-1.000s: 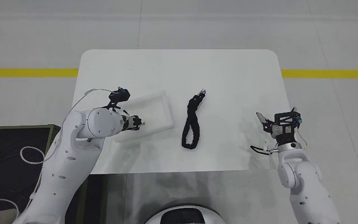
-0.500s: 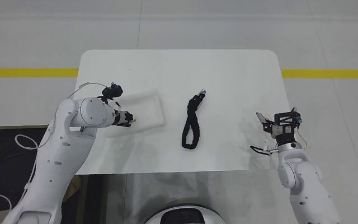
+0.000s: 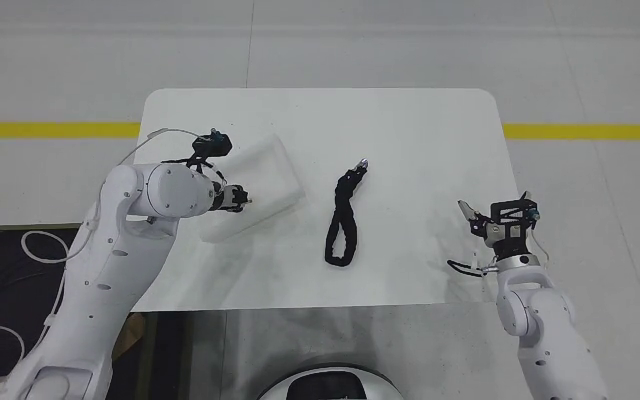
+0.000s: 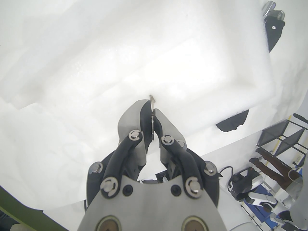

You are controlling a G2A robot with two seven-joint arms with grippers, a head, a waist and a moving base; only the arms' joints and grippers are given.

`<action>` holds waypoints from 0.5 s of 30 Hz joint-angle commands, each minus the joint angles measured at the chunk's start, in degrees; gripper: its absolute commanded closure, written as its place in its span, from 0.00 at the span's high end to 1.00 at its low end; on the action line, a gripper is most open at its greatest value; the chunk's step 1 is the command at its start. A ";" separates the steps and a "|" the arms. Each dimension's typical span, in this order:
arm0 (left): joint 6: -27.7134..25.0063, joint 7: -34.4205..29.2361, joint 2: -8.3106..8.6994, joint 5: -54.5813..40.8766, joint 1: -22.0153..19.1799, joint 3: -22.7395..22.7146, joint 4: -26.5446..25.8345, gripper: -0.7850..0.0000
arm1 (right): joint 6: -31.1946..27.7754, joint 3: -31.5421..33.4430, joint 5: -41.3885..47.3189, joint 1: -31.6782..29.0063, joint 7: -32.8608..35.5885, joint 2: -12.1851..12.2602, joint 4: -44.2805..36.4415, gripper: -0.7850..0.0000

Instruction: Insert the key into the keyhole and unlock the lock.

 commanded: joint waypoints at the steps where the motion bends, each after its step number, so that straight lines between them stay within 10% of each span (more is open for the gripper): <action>1: -0.01 -0.01 0.00 -0.02 0.04 -0.04 0.03 0.00 | 0.00 0.00 0.00 0.00 0.00 0.00 0.00 1.00; 15: -3.84 -3.79 0.80 -10.42 0.15 -4.46 4.27 0.00 | 0.00 0.00 0.00 0.00 0.00 0.00 0.00 1.00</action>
